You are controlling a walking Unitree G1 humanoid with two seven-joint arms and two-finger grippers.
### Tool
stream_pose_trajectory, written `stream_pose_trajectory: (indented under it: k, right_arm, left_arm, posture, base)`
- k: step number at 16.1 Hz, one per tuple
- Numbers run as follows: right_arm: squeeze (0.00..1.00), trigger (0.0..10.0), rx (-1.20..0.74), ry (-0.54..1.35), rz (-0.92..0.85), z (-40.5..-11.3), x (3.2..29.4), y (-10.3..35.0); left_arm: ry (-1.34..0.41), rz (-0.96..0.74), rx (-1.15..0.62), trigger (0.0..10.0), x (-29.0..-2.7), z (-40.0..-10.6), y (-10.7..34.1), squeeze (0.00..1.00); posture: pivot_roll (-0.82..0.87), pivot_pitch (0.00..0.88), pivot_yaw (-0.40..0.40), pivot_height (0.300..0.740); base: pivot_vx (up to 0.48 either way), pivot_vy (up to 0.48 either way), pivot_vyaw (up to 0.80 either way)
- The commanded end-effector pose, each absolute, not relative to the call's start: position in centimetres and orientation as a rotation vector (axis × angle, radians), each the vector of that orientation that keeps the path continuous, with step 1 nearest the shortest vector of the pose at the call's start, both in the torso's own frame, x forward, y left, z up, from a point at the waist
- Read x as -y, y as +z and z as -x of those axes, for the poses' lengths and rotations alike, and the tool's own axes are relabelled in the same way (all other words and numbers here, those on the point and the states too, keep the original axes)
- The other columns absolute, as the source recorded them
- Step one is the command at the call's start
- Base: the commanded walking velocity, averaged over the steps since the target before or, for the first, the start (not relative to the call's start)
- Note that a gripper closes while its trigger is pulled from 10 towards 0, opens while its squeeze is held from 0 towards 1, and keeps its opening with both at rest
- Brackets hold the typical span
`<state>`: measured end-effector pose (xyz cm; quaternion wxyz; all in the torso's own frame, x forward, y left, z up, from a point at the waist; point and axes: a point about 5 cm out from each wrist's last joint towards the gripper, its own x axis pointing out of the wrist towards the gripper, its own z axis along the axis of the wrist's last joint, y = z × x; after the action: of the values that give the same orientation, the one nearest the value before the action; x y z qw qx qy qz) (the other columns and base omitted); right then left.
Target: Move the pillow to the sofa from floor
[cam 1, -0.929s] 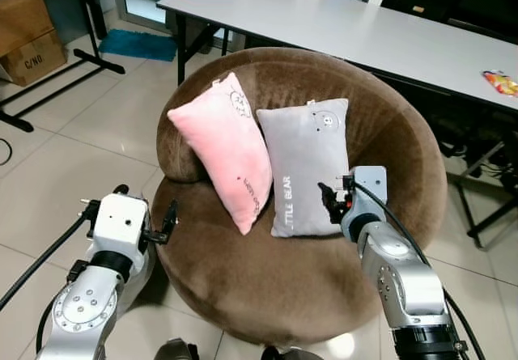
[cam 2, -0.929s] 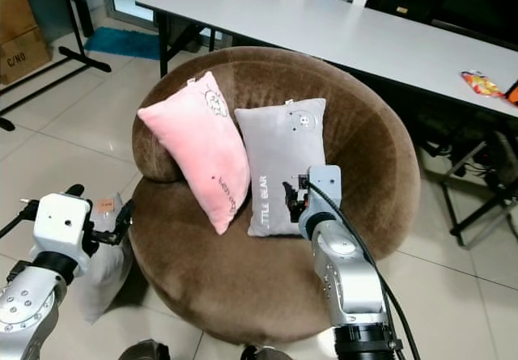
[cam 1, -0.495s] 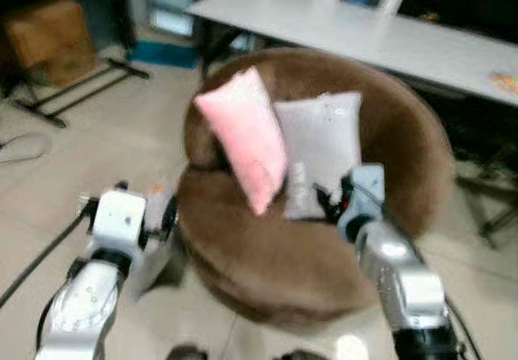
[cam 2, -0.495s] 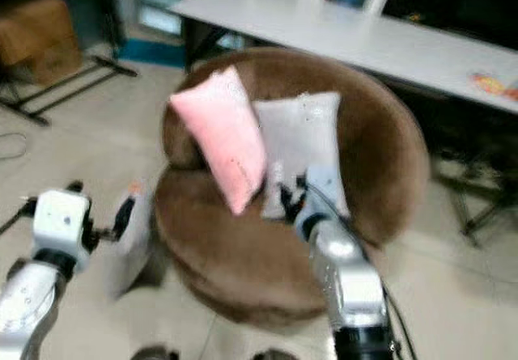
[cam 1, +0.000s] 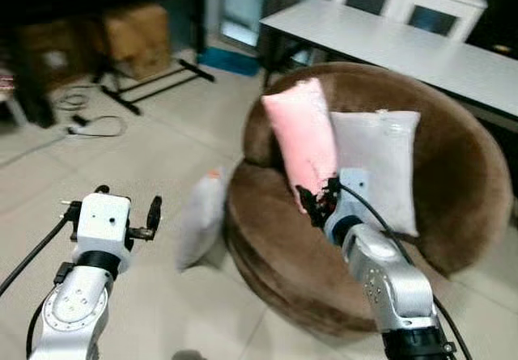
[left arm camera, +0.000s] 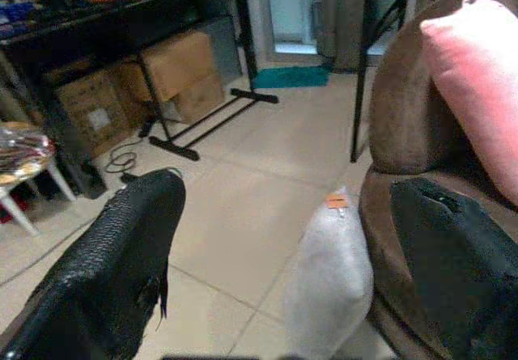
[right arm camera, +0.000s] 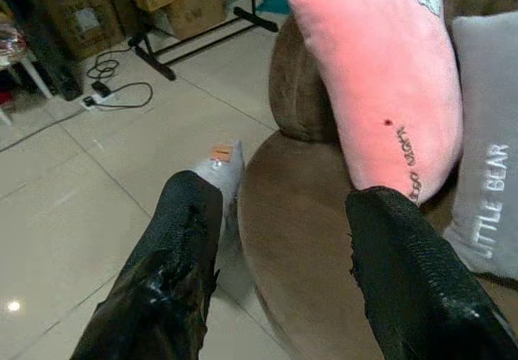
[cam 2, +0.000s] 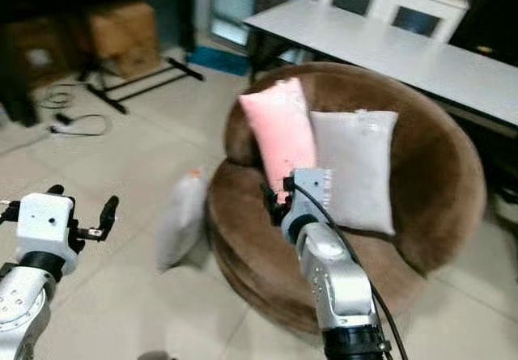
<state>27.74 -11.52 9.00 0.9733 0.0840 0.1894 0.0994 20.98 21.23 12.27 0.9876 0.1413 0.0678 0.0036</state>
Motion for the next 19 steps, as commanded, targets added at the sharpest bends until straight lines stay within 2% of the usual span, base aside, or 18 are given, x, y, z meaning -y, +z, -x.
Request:
stream_pose_trajectory:
  k: [1,11,13,15,17,19]
  right_arm:
    - [0.00,10.0,-0.381,0.105,-0.141,-28.0,13.4,8.7]
    - [0.00,10.0,-0.334,0.062,-0.046,-28.2,13.9,8.9]
    - [0.00,10.0,-0.256,0.063,0.087,-28.4,14.3,9.1]
    - [0.00,10.0,-0.237,0.027,0.145,-28.2,15.0,8.3]
    - [0.00,10.0,-0.291,0.014,0.137,-27.7,15.5,6.0]
    - [0.00,10.0,-0.315,0.047,0.057,-27.4,15.2,5.7]
  left_arm:
    - [-0.027,-0.280,-0.122,10.0,-20.5,-21.3,12.3,0.00]
    - [-0.070,-0.342,-0.106,10.0,-20.8,-21.6,12.1,0.00]
    - [-0.068,-0.367,-0.098,10.0,-21.6,-21.5,11.3,0.00]
    - [-0.062,-0.380,-0.099,10.0,-22.2,-21.3,10.7,0.00]
    - [-0.057,-0.396,-0.104,10.0,-22.6,-21.1,9.9,0.00]
    - [-0.041,-0.402,-0.101,10.0,-22.8,-20.8,9.8,0.00]
  posture:
    - [0.01,0.000,-0.105,0.740]
    - [-0.02,0.000,-0.084,0.740]
    - [-0.03,0.000,-0.062,0.740]
    - [-0.04,0.000,-0.057,0.740]
    - [-0.03,0.000,-0.058,0.740]
    - [-0.03,0.000,-0.063,0.740]
  base:
    - [0.000,0.000,0.00]
    - [0.000,0.336,0.00]
    - [0.000,0.368,0.00]
    - [0.000,0.366,0.00]
    - [0.000,0.368,0.00]
    - [0.000,0.369,0.00]
